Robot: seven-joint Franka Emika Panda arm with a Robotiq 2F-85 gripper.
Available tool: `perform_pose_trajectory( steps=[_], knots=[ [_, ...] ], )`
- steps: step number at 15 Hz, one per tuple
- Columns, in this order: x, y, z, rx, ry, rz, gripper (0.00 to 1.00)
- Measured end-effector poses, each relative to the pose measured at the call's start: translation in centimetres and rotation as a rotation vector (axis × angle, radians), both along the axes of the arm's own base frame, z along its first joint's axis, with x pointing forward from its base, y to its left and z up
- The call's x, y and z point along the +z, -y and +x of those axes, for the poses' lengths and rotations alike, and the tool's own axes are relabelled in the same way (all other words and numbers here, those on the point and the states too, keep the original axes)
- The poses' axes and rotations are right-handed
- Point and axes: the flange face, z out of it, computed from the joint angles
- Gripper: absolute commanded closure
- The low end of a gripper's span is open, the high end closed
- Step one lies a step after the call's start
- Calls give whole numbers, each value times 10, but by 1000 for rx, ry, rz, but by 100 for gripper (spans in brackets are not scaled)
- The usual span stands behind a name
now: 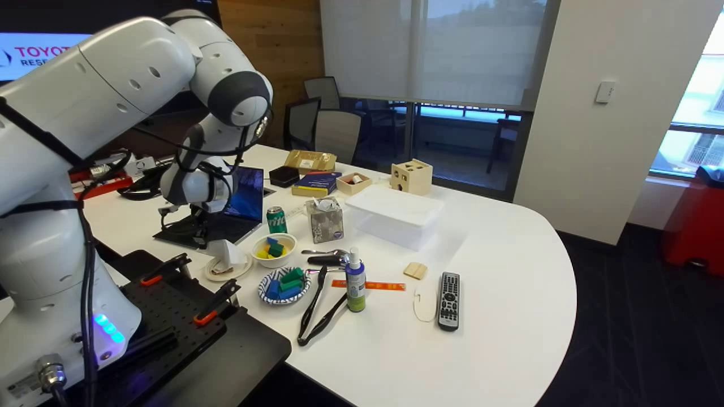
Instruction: Remove the blocks from the white plate and put them in the white bowl then use the napkin to wipe the pizza slice on the plate.
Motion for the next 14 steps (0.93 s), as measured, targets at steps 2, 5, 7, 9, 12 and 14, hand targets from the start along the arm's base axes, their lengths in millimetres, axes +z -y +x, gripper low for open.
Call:
perform_pose_trajectory(
  steps=[2, 5, 7, 9, 12, 14],
  knots=[
    [11, -2, -5, -20, -3, -39, 100],
    [10, 15, -9, -67, -20, -138, 100],
    [6, 25, -8, -77, -30, -195, 100],
    [1, 30, -8, -66, -31, -234, 100],
    [-8, 31, -9, -51, -40, -259, 100],
    [-15, 29, -9, -45, -48, -262, 100]
  ],
)
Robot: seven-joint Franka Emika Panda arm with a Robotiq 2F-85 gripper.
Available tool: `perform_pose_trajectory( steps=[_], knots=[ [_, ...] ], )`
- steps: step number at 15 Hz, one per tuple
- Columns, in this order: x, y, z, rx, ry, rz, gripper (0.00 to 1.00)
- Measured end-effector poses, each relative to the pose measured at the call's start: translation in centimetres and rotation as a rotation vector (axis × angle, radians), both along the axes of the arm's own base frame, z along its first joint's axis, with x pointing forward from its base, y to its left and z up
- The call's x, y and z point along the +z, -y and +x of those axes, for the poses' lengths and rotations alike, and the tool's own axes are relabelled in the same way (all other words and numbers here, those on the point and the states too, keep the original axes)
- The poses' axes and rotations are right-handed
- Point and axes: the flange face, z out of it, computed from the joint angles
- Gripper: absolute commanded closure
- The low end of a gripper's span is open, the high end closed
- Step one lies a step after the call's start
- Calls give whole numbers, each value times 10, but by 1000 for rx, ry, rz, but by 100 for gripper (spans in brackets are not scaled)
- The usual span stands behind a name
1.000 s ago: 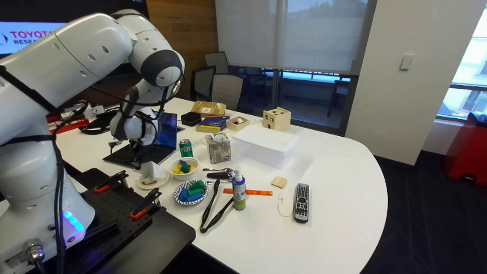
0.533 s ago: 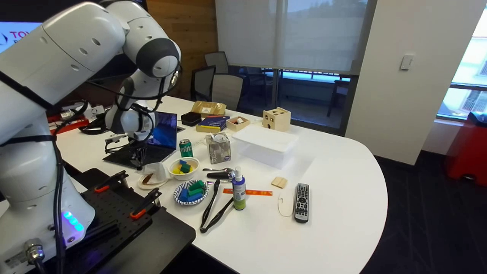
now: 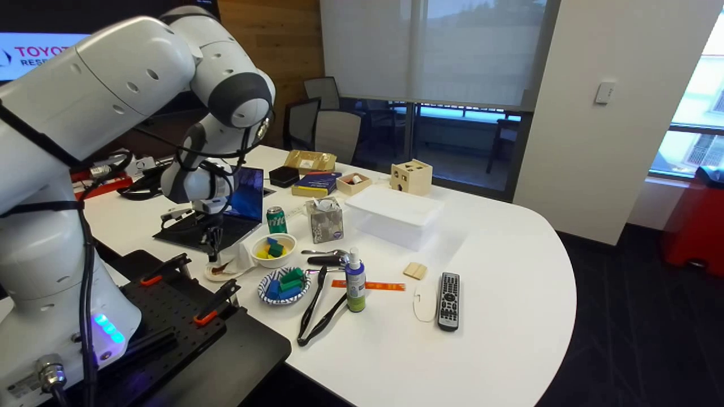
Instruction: Remove the blocks from the white plate and put them in the white bowl then use the napkin to wipe the pizza slice on the plate.
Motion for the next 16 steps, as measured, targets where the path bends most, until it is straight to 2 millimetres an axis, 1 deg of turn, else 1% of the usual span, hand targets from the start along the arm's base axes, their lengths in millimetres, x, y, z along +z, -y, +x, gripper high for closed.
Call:
perform_pose_trajectory(
  steps=[5, 8, 10, 12, 14, 16],
  knots=[
    [-15, -4, 2, 5, -14, -1, 100],
    [-20, -3, 5, 1, -16, -4, 100],
    [-14, -2, 9, -20, -6, 4, 100],
    [-2, -2, 12, -48, 8, 20, 100],
    [10, -2, 11, -72, 11, 19, 100],
    [16, 0, 6, -93, 5, 3, 100]
  ],
)
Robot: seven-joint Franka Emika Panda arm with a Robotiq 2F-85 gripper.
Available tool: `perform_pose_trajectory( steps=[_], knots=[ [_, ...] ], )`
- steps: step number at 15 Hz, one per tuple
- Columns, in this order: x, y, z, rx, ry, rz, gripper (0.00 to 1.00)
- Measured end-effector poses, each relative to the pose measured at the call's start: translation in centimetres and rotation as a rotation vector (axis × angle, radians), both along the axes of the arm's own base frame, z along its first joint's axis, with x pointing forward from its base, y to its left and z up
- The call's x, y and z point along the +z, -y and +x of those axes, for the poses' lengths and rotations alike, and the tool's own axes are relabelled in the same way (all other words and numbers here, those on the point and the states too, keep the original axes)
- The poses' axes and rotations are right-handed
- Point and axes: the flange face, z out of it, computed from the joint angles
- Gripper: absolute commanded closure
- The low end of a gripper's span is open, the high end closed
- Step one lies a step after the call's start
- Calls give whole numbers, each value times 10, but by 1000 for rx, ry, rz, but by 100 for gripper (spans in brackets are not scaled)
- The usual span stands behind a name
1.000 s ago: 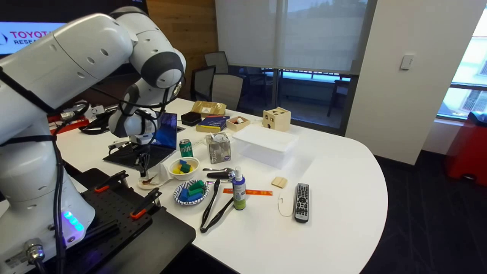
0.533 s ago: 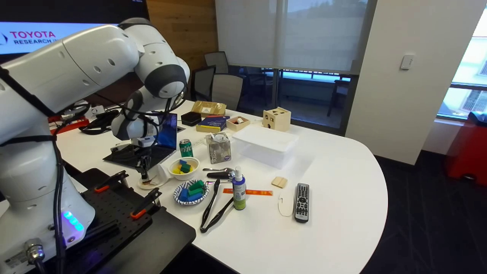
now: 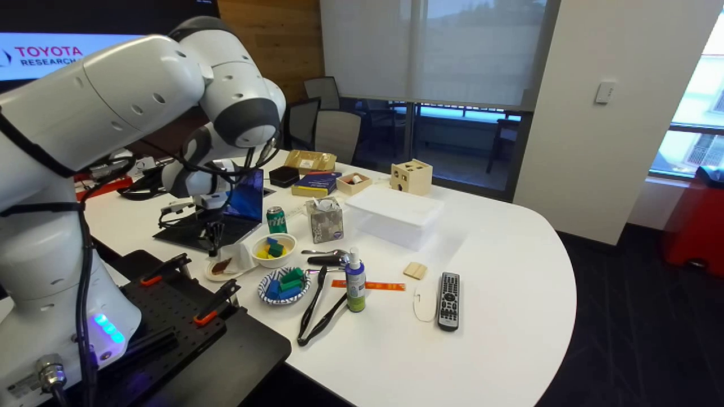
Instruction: Remove the blocks from the white plate and put them in the white bowl then use the napkin to wipe the pizza slice on the plate.
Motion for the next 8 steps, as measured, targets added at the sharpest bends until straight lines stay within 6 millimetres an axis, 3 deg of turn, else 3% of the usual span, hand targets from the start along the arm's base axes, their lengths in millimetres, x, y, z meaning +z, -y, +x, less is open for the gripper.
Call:
perform_pose_trajectory(
  steps=[8],
  knots=[
    [-13, 14, -9, 11, 3, -65, 100]
  ],
)
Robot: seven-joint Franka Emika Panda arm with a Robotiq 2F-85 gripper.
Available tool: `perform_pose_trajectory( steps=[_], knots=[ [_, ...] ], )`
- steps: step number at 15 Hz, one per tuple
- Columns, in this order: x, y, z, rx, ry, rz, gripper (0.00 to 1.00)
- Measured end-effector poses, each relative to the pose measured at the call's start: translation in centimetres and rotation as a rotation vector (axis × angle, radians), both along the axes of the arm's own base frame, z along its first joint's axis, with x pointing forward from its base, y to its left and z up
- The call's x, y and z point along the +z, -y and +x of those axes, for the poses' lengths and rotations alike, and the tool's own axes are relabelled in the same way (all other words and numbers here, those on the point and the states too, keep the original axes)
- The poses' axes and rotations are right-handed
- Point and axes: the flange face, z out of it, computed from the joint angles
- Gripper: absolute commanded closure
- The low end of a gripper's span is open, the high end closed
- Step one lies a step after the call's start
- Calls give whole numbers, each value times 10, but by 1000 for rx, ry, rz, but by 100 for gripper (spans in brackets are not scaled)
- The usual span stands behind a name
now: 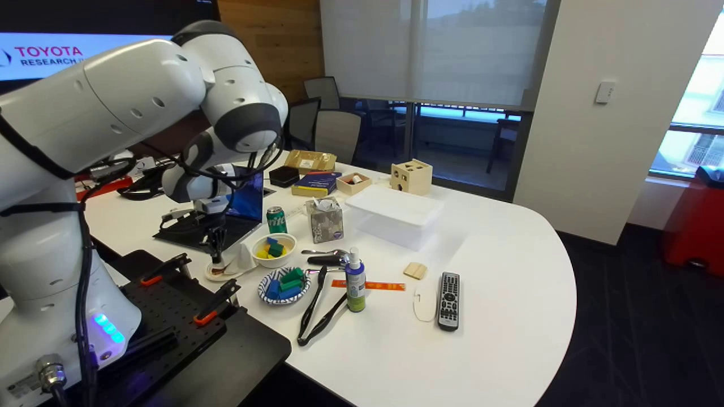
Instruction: Remove the blocks from the white plate and put them in the white bowl then use the napkin to wipe the pizza slice on the plate.
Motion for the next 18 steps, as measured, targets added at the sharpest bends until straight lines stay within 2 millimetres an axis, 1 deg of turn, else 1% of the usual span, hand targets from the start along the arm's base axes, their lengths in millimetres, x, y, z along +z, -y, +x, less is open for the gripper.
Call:
perform_pose_trajectory(
  steps=[6, 8, 9, 11, 15, 16, 18],
  knots=[
    [-26, -4, 1, 41, 28, 12, 100],
    [-31, -6, 2, 52, 37, 7, 100],
    [-30, -7, 3, 56, 41, 3, 100],
    [-21, -10, 7, 62, 57, -3, 100],
    [14, -21, 23, 72, 115, -1, 100],
    [19, -23, 26, 76, 127, 2, 100],
    [19, -24, 29, 86, 140, 5, 100]
  ],
)
